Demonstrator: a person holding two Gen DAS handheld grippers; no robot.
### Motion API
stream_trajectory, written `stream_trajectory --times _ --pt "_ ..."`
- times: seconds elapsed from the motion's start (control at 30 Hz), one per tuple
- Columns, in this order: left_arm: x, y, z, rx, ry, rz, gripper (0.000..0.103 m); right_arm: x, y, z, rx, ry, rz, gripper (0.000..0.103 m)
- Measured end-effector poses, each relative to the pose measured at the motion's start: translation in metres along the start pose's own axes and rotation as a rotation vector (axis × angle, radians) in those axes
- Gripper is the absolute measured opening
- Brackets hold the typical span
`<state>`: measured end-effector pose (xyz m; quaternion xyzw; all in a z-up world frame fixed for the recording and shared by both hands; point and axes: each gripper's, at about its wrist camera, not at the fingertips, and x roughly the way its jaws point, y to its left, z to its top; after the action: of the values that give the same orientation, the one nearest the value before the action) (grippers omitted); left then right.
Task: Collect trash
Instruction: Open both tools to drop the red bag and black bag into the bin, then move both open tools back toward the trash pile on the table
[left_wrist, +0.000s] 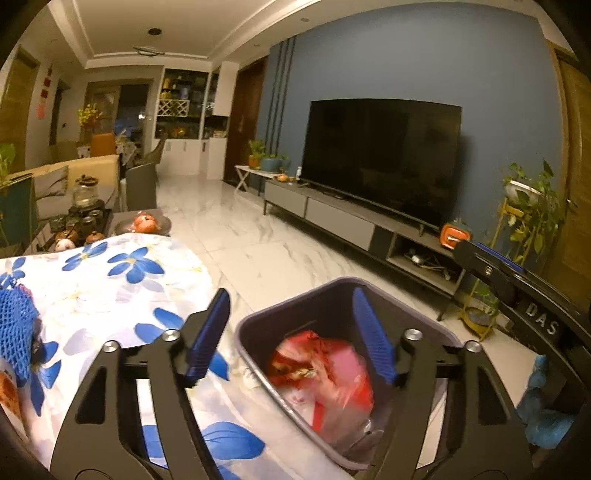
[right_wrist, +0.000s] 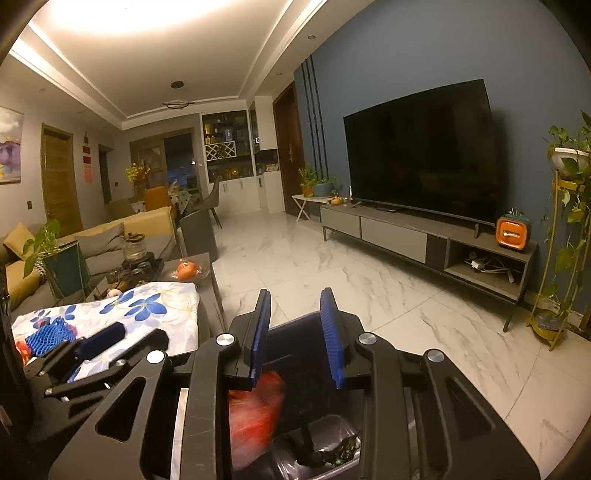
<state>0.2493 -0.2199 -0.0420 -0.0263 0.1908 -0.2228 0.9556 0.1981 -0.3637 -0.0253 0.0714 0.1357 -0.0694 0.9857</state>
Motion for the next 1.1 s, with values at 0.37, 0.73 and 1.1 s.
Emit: stream_trajectory --times 0.37,0.73,1.1 --pt "-0.022 0.015 -0.010 -0.007 0.010 0.099 0.088 -0.013 0.009 -0.017 -0.001 0.035 -0.043 0.060" --pt "-0.081 0.027 -0.032 0.001 -0.007 0.192 0.093 -0.051 0.030 -0.031 -0.043 0.003 -0.075 0.083" --pt "-0.144 0.055 -0.047 -0.025 -0.038 0.279 0.094 -0.079 0.055 -0.041 -0.053 -0.007 -0.041 0.087"
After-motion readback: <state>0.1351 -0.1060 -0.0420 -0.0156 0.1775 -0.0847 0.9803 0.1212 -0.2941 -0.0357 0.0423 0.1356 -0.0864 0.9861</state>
